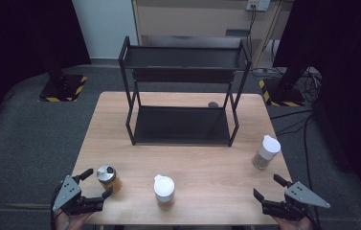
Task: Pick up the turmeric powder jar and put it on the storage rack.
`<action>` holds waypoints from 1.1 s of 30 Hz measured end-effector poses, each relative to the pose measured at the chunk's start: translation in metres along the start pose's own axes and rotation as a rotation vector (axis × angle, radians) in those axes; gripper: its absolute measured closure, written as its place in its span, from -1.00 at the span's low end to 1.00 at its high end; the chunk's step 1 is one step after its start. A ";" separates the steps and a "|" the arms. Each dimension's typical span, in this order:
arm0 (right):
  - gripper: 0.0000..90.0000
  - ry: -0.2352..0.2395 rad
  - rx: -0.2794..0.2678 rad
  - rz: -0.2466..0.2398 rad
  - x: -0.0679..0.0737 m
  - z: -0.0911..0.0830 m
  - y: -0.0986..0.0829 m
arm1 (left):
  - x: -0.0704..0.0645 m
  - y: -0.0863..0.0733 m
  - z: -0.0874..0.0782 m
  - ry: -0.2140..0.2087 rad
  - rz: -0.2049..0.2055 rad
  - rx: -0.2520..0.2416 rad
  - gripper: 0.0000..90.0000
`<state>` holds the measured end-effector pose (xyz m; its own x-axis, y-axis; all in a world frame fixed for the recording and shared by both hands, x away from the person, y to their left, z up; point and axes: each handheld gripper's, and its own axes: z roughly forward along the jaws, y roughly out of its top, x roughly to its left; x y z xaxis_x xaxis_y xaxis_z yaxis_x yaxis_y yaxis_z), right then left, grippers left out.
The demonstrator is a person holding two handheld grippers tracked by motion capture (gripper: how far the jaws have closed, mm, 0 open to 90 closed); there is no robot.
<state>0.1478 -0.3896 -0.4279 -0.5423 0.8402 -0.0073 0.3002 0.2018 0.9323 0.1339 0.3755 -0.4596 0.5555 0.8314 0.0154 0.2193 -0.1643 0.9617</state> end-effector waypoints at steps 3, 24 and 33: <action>-0.81 0.002 0.000 0.001 -0.001 0.000 0.000 | 0.000 0.000 0.001 -0.004 0.005 -0.003 -0.92; -0.81 -0.001 -0.002 0.002 0.001 0.000 0.000 | 0.000 0.001 -0.001 -0.006 -0.007 0.003 -0.92; -0.81 -0.004 -0.001 0.005 0.001 -0.001 0.001 | 0.000 0.000 -0.005 0.003 -0.032 -0.029 -0.92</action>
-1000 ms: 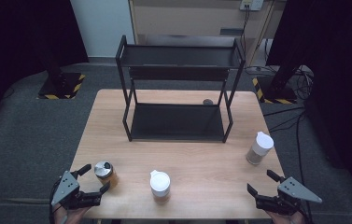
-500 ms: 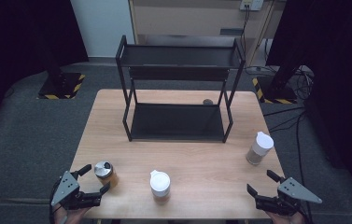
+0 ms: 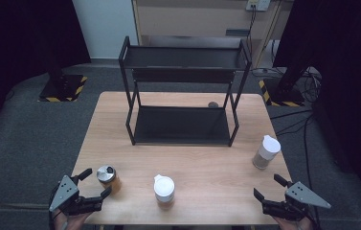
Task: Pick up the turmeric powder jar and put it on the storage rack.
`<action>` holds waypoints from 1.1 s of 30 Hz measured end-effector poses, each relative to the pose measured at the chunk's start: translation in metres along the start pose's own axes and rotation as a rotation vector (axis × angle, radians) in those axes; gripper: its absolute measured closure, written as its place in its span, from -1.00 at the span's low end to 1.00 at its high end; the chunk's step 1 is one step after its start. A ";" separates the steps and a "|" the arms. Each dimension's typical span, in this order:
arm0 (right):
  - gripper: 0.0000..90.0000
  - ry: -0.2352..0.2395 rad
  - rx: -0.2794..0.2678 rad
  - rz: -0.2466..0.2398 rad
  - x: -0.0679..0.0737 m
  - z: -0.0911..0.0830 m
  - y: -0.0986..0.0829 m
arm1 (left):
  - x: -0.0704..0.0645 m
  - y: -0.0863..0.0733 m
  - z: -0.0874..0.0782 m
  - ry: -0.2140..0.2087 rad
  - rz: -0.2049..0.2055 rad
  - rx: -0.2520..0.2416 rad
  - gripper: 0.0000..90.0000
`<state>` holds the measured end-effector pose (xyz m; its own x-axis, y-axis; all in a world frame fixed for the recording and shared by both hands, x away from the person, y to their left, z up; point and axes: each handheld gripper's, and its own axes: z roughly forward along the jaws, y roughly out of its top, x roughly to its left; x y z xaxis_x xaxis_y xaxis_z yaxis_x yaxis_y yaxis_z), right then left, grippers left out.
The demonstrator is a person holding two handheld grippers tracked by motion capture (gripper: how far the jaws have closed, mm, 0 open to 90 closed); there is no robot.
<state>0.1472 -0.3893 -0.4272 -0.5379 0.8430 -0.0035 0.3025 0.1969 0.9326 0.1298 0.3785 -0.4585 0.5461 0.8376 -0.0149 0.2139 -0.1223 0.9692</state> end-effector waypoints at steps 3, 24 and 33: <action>-0.81 0.001 -0.002 -0.001 0.000 0.000 0.000 | 0.002 0.001 -0.003 -0.002 -0.011 -0.004 -0.92; -0.81 -0.002 0.003 0.000 0.000 0.001 0.000 | 0.026 0.034 -0.011 -0.053 -0.013 0.046 -0.90; -0.81 -0.001 0.004 0.001 0.000 0.001 0.000 | 0.040 0.042 0.008 -0.119 -0.029 0.105 -0.89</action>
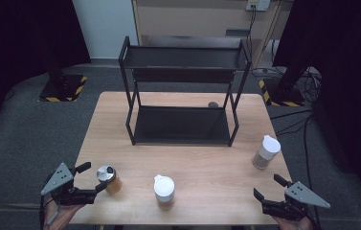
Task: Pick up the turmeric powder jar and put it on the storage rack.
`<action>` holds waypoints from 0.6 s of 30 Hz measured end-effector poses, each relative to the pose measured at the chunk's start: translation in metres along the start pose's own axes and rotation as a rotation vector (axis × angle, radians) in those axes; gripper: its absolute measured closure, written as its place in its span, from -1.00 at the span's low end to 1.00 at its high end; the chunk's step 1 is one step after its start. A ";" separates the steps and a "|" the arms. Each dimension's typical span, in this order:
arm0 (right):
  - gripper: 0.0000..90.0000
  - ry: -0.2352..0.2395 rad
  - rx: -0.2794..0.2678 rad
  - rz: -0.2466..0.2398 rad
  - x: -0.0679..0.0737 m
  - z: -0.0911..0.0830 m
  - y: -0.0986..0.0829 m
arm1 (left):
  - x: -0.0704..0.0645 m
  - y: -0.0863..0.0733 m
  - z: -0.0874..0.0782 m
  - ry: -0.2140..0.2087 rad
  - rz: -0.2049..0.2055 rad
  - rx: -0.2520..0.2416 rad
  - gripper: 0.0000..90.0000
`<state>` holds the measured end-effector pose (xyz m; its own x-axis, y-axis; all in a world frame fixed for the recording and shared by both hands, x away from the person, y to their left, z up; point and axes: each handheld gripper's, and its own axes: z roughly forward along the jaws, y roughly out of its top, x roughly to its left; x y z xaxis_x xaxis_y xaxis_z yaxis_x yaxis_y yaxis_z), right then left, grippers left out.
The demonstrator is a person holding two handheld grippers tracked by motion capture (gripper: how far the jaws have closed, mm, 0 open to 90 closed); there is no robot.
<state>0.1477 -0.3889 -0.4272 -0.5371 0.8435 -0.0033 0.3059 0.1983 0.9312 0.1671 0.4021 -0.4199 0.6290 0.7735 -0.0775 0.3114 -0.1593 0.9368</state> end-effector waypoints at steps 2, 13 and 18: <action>-0.81 0.000 0.001 0.001 0.000 0.000 0.000 | 0.003 0.001 0.004 -0.009 0.002 0.014 -0.88; -0.81 0.001 0.002 0.001 0.000 0.000 0.000 | 0.011 -0.002 0.024 -0.032 0.007 0.061 -0.80; -0.81 0.001 0.001 0.002 0.000 0.000 0.000 | 0.015 -0.006 0.029 -0.042 -0.005 0.057 -0.72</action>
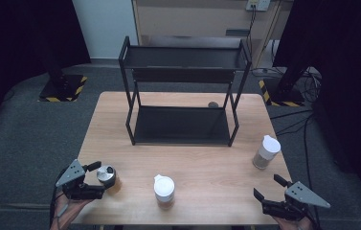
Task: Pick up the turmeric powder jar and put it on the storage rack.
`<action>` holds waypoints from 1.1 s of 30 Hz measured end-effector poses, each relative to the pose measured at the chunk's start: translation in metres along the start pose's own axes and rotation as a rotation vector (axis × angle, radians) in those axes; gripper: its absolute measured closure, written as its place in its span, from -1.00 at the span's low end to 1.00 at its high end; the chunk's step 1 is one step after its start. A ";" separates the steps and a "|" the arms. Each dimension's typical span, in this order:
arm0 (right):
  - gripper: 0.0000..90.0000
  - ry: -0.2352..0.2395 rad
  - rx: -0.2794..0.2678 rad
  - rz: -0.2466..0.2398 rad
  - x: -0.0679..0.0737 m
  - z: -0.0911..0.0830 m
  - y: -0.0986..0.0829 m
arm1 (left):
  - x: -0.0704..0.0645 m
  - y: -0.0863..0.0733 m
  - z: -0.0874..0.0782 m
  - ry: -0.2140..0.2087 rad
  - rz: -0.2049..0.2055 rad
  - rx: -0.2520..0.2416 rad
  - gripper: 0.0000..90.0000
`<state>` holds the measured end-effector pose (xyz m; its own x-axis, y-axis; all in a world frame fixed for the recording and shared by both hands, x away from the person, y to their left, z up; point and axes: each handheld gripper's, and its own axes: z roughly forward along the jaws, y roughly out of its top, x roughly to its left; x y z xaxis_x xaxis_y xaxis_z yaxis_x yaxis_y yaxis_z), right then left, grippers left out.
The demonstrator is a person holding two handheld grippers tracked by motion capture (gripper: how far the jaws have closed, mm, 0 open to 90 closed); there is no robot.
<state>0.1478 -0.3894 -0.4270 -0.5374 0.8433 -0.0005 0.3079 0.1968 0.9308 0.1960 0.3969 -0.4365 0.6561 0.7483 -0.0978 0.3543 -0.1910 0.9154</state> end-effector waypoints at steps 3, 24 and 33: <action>-0.80 -0.001 0.002 0.000 0.000 0.000 0.000 | 0.000 -0.001 0.003 0.002 0.014 0.003 -0.68; -0.80 -0.002 0.005 -0.001 0.000 0.000 0.000 | -0.004 -0.012 0.009 0.021 0.068 -0.023 -0.25; -0.80 0.000 0.004 0.003 0.000 0.000 0.000 | -0.003 0.004 0.011 -0.005 0.089 -0.011 -0.25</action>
<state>0.1484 -0.3893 -0.4269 -0.5362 0.8441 0.0026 0.3125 0.1957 0.9295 0.2030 0.3866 -0.4367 0.6883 0.7252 -0.0179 0.2873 -0.2498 0.9247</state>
